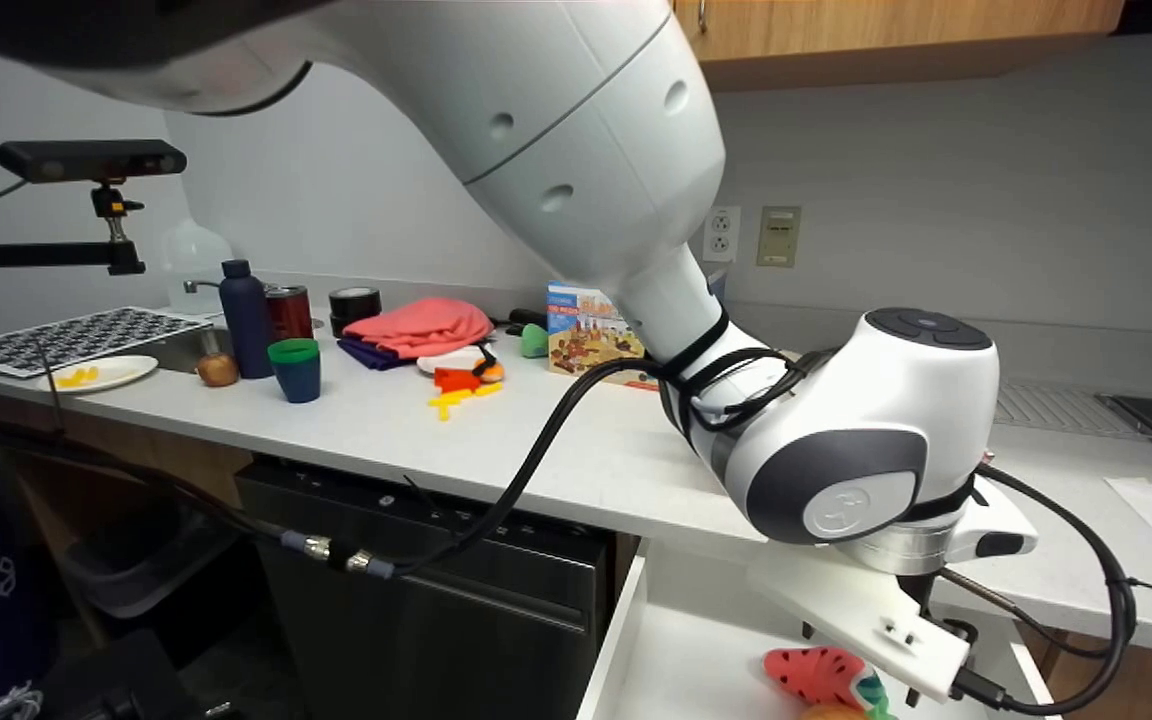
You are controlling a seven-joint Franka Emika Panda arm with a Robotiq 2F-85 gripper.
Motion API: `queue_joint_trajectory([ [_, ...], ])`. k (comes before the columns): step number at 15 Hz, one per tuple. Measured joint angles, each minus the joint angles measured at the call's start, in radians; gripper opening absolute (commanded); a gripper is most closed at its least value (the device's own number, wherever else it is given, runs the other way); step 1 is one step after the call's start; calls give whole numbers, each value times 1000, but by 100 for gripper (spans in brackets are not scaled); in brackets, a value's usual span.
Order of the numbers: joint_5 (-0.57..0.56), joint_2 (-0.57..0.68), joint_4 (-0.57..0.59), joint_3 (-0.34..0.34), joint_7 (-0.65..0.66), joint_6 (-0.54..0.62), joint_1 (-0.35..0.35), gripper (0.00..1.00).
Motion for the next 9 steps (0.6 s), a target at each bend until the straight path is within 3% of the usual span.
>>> queue_joint_trajectory([
  [7,-1,90,89,2,0,-53,0,99],
  [8,-1,103,106,2,0,-65,0,92],
  [9,-1,116,123,3,-1,-76,0,74],
])
